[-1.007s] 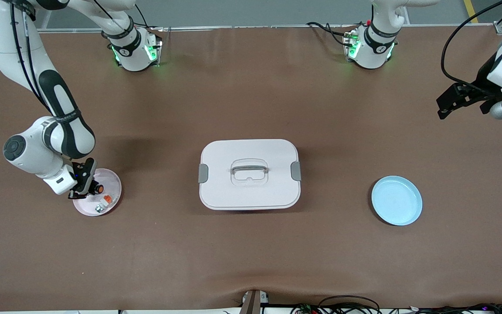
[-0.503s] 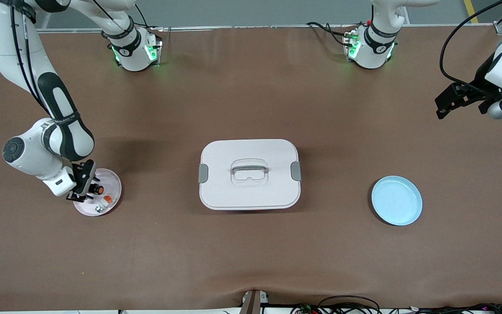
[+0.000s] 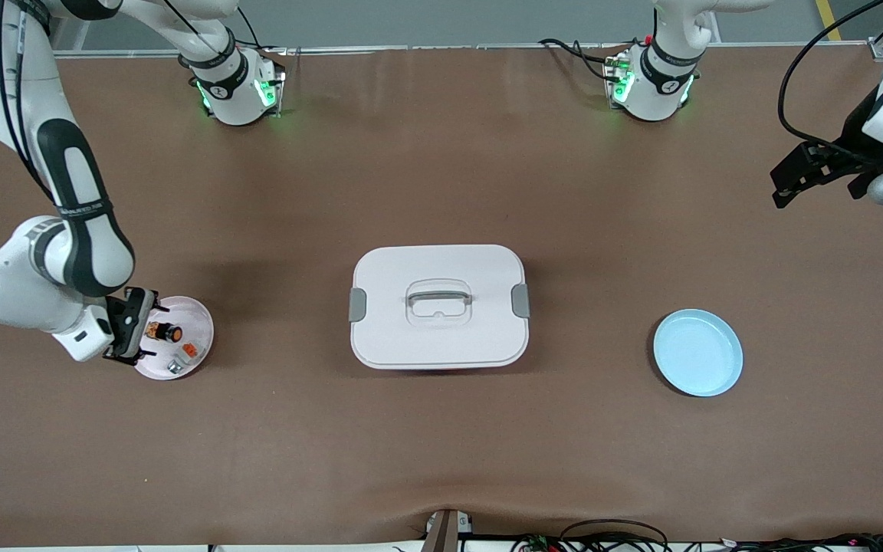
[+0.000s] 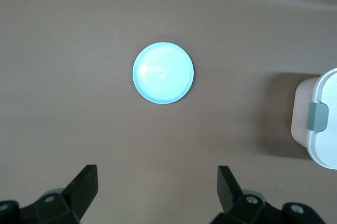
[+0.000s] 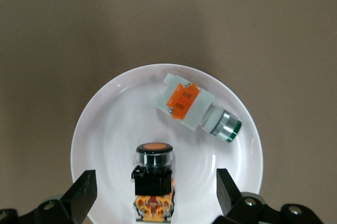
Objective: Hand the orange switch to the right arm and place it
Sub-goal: 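Open the right gripper and lift it away from the plate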
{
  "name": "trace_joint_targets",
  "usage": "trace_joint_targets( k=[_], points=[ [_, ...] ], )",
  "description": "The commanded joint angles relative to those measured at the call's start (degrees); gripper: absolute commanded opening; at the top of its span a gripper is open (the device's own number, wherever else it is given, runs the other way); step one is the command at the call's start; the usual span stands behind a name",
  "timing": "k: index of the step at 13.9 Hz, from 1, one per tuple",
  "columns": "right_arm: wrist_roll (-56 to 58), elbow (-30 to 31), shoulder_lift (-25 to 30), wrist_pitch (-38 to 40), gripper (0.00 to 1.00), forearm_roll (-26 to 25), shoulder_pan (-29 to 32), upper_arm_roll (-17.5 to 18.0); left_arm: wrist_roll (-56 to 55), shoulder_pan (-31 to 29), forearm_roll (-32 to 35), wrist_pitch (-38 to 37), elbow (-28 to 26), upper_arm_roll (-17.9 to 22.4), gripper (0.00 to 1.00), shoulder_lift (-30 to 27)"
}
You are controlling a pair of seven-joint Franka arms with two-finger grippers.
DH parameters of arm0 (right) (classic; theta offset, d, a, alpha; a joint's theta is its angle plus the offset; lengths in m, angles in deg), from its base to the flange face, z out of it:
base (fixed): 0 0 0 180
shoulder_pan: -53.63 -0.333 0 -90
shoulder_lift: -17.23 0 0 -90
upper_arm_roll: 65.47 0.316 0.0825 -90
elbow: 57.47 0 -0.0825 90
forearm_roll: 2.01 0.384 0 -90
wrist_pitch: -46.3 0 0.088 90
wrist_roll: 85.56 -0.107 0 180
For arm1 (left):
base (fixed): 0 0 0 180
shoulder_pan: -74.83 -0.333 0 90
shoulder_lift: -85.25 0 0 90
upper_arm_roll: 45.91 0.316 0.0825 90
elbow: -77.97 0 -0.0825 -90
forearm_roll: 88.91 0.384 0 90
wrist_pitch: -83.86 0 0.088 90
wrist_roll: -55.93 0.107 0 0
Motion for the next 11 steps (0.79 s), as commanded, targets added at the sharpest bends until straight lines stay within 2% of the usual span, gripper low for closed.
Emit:
trace_joint_targets(
  k=[1, 4, 9, 11],
  points=[
    [-7.81, -2.41, 1.97, 5.63, 1.0, -2.22, 0.36, -0.56, 0.74, -0.22, -0.63, -0.74, 1.19, -0.11, 1.0, 0.66],
    [-24.24, -5.56, 5.49, 11.94, 1.0, -10.3, -0.6, -0.3, 0.57, -0.22, -0.72, -1.18, 0.83, -0.11, 1.0, 0.57],
    [-41.04, -20.14, 5.59, 28.99, 1.0, -11.46, -0.25, -1.26, 0.83, -0.13, -0.46, -1.97, 0.92, -0.72, 1.0, 0.14],
    [-48.85, -23.58, 5.76, 33.31, 1.0, -11.9, -0.25, -1.44, 1.53, -0.22, -0.63, -3.19, 0.92, -0.99, 1.0, -0.39]
  ],
)
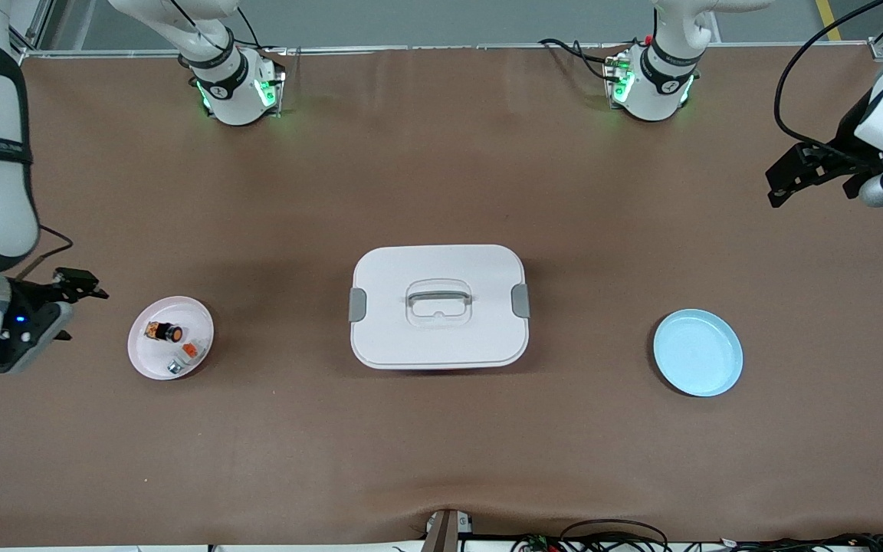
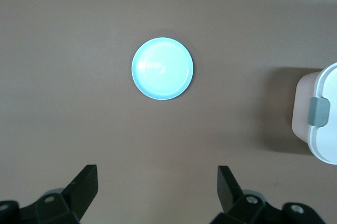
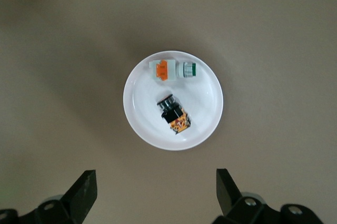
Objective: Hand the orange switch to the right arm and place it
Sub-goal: 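Open the right gripper and lift it away from the plate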
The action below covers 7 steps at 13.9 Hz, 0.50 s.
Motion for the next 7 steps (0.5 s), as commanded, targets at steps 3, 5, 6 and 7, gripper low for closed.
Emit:
trace_joint_targets(
  k=[3, 5, 6, 7],
  points=[
    [-19.52, -5.27, 1.0, 7.26, 1.0, -0.93, 0.26, -0.14, 1.43, -0.25, -0.63, -2.38, 0.92, -0.84, 1.0, -0.9],
    [-30.4, -5.27, 3.37, 7.79, 1.0, -0.93, 0.17, 0.03, 1.43, -0.25, -0.63, -2.73, 0.75, -0.85, 1.0, -0.9],
    [-35.77, -5.36, 4.17, 7.79, 1.0, -1.1, 0.0, 0.21, 1.43, -0.25, -0.63, -2.99, 0.83, -0.85, 1.0, -0.98],
    [-39.91, -5.36, 5.31, 7.88, 1.0, -1.19, -0.18, 0.12, 1.43, -0.25, -0.63, -3.26, 0.83, -0.93, 1.0, -1.07]
  ],
)
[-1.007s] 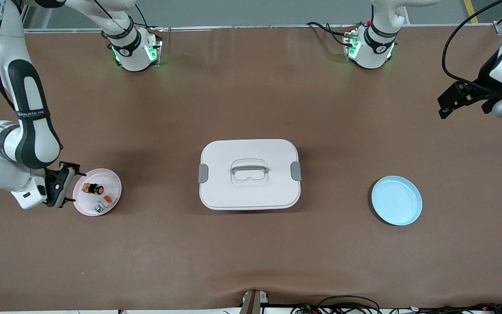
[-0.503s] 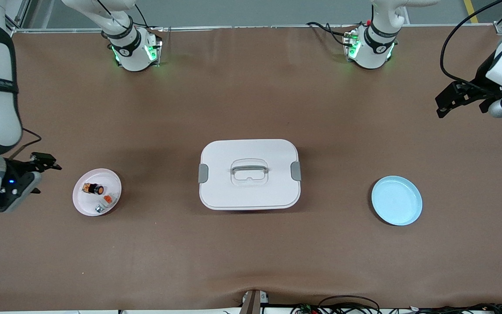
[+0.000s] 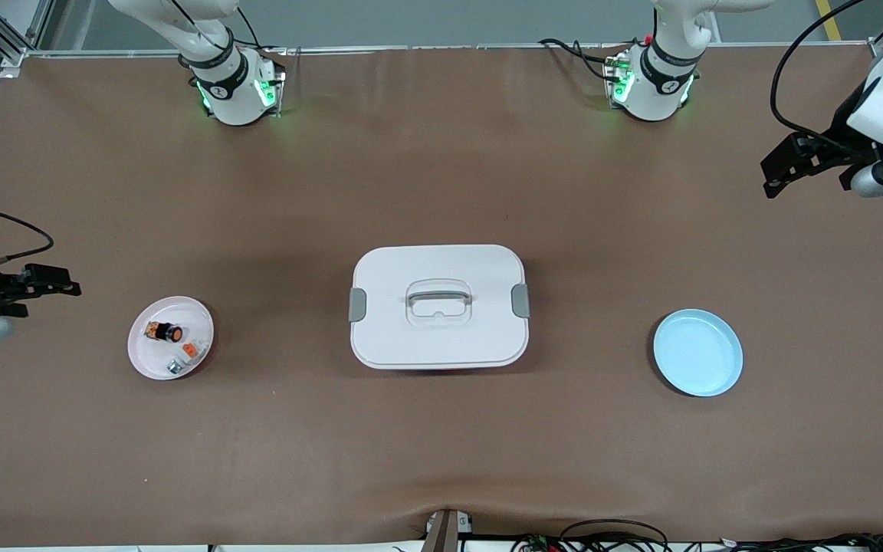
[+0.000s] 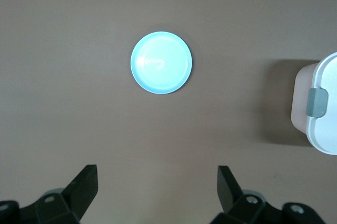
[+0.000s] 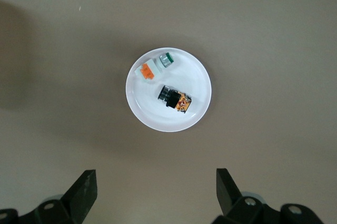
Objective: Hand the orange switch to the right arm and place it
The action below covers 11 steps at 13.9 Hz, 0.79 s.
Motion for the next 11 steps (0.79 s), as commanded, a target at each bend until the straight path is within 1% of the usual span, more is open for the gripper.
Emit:
trace_joint_targets(
  k=[1, 3, 4, 6, 7, 11],
  points=[
    [-11.27, 0.26, 3.74, 0.98, 1.0, -1.08, -0.07, 0.38, 1.24, -0.25, -0.72, -1.44, 0.57, -0.26, 1.0, -0.6],
    [-12.0, -0.09, 4.1, 4.21, 1.0, -1.08, 0.28, 0.03, 1.42, -0.34, -0.81, -2.05, 0.49, -0.34, 1.0, -1.21],
    [-12.18, -1.49, 4.1, 5.63, 1.0, -1.08, 0.72, -0.06, 1.42, -0.34, -0.9, -2.41, 0.4, -0.34, 1.0, -1.47],
    [-12.0, -5.35, 4.36, 6.08, 1.0, -0.3, 2.82, 0.12, 1.33, -0.43, -1.86, -3.03, 0.4, -0.34, 1.0, -2.0],
    [-11.48, -5.72, 5.41, 6.43, 1.0, -0.12, 3.96, 0.2, 1.42, -0.78, -2.04, -3.03, 0.57, -0.17, 1.0, -1.92],
    [-12.09, -5.89, 7.26, 6.87, 1.0, -0.12, 2.57, 0.73, 1.68, -0.96, -2.13, -3.9, 0.4, 0.36, 1.0, -2.0]
  ],
)
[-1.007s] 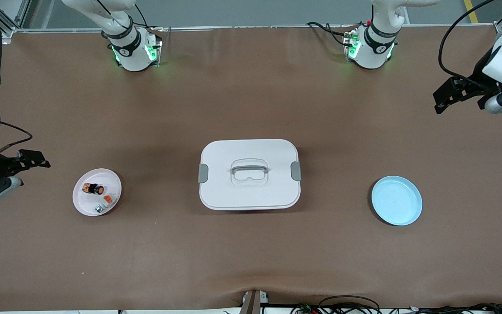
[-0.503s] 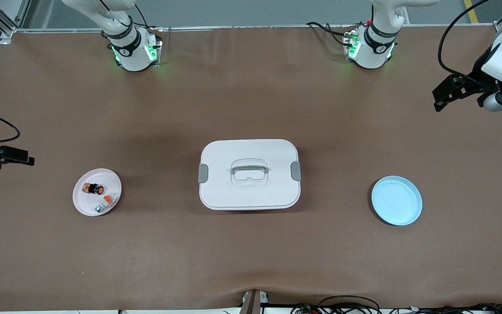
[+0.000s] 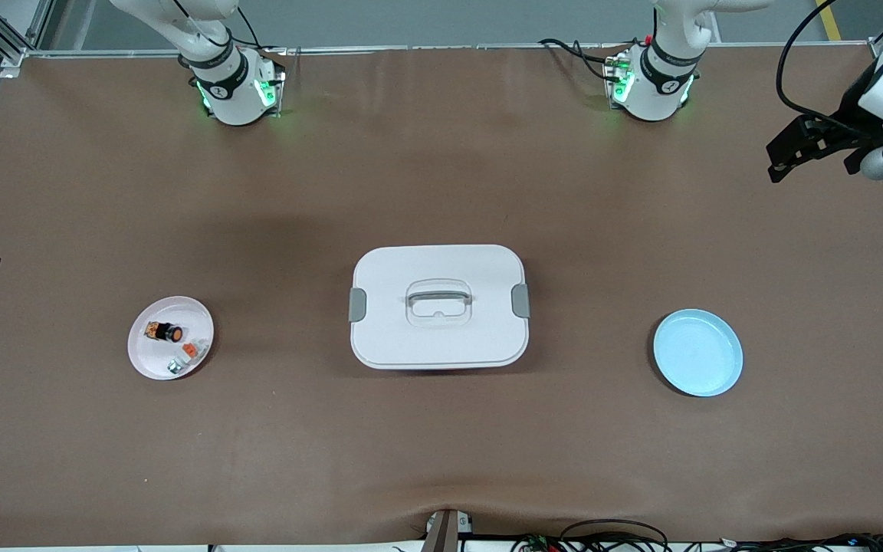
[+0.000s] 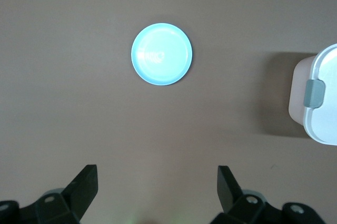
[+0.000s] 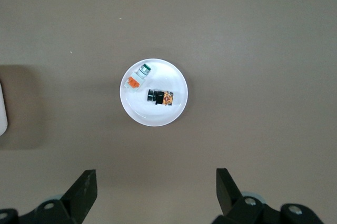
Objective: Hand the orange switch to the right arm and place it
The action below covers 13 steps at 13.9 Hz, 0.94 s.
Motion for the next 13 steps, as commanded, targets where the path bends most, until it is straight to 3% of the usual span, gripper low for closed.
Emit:
trace_joint_targets(
  k=[1, 4, 13],
  points=[
    [-1.08, -0.28, 1.91, 2.15, 1.0, 0.04, -0.29, 0.97, 2.23, -0.36, -1.16, -1.06, 0.02, 0.16, 1.0, -0.68],
    [-1.08, -0.27, 3.15, 10.58, 1.0, 0.39, -0.56, 1.06, 3.99, -1.06, -2.3, -1.06, 0.02, 0.24, 1.0, -0.59],
    [-0.11, 0.16, 8.51, 12.96, 1.0, -1.1, 0.68, 0.71, 6.28, -3.09, -4.24, -1.5, -0.07, 0.16, 1.0, -0.68]
  ],
)
